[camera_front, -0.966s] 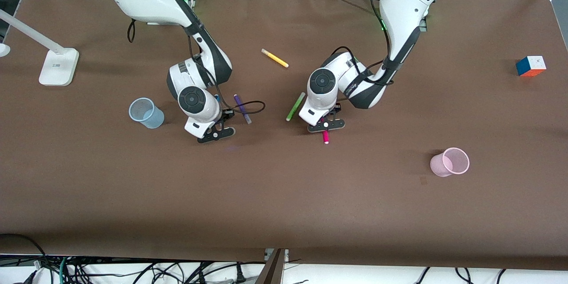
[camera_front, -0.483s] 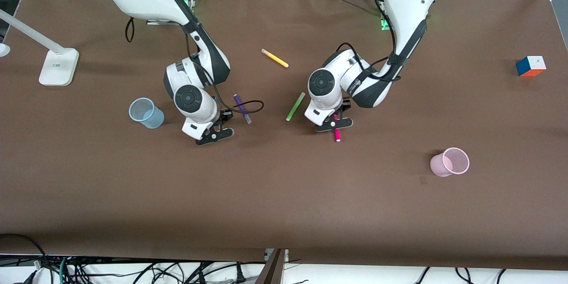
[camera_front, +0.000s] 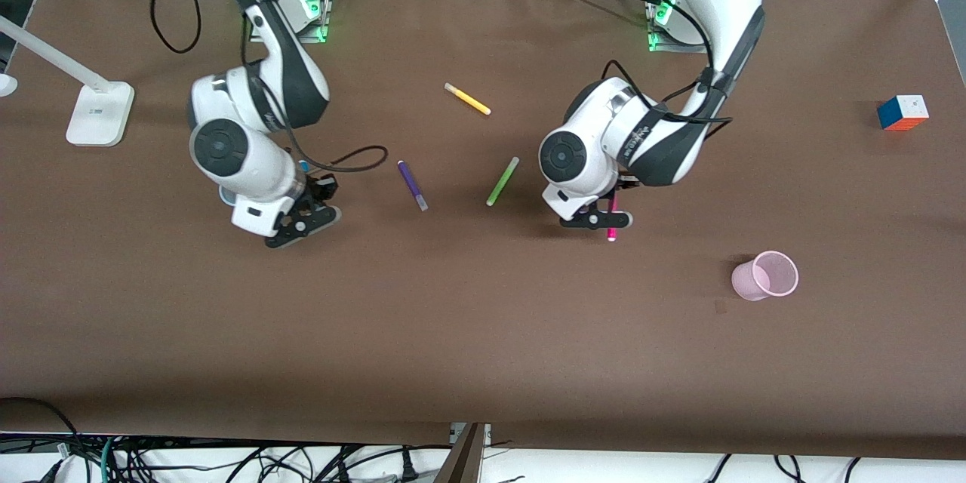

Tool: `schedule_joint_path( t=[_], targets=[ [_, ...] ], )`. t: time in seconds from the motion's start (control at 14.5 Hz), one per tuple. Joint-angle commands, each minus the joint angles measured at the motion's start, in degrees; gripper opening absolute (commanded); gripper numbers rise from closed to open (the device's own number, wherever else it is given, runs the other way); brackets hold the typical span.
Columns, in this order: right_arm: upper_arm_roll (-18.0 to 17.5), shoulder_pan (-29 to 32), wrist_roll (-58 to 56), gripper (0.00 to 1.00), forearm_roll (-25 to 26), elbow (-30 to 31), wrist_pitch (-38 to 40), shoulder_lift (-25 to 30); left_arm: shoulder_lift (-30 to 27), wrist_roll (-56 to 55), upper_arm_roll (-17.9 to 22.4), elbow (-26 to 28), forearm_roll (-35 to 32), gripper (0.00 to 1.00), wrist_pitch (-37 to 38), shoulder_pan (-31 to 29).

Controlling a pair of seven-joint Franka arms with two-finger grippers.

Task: Place pink and blue markers in matching cups
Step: 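Lift the blue marker with the right gripper while the left gripper lifts pink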

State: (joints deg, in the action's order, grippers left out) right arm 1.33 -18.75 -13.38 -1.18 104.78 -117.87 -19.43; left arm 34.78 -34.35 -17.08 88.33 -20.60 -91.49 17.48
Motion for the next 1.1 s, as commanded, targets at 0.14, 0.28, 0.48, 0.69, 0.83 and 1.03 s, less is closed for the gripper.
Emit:
schedule_joint_path(
  t=[0.14,0.28,0.48,0.69,0.83,1.03],
  targets=[
    [8.14,0.03,-24.35,0.00,-10.92,1.22,7.98,4.40,0.38,16.21,1.78,-3.76,-2.51,0.08,10.52,-3.06],
    [11.84,0.03,-36.57,0.00,-14.71,1.57,10.01,4.66,0.38,25.86,3.63,-5.18,-7.41,0.08,14.83,-3.15],
    [16.76,0.03,-51.09,0.00,-21.82,1.92,12.21,4.05,0.29,44.75,6.00,-5.71,-17.61,0.08,16.79,-3.59],
    [18.71,0.90,-61.29,0.00,-28.32,3.67,12.92,3.79,0.55,59.62,8.55,-5.71,-25.96,0.08,16.09,-4.90],
    [18.71,3.80,-69.98,0.00,-31.49,4.73,13.01,2.83,0.73,66.23,8.56,-6.06,-30.62,0.09,13.73,-6.83],
    [18.71,8.45,-85.63,0.00,-39.75,4.73,16.16,-0.95,1.96,75.72,8.56,-5.97,-35.72,0.12,6.97,-10.78]
  ],
)
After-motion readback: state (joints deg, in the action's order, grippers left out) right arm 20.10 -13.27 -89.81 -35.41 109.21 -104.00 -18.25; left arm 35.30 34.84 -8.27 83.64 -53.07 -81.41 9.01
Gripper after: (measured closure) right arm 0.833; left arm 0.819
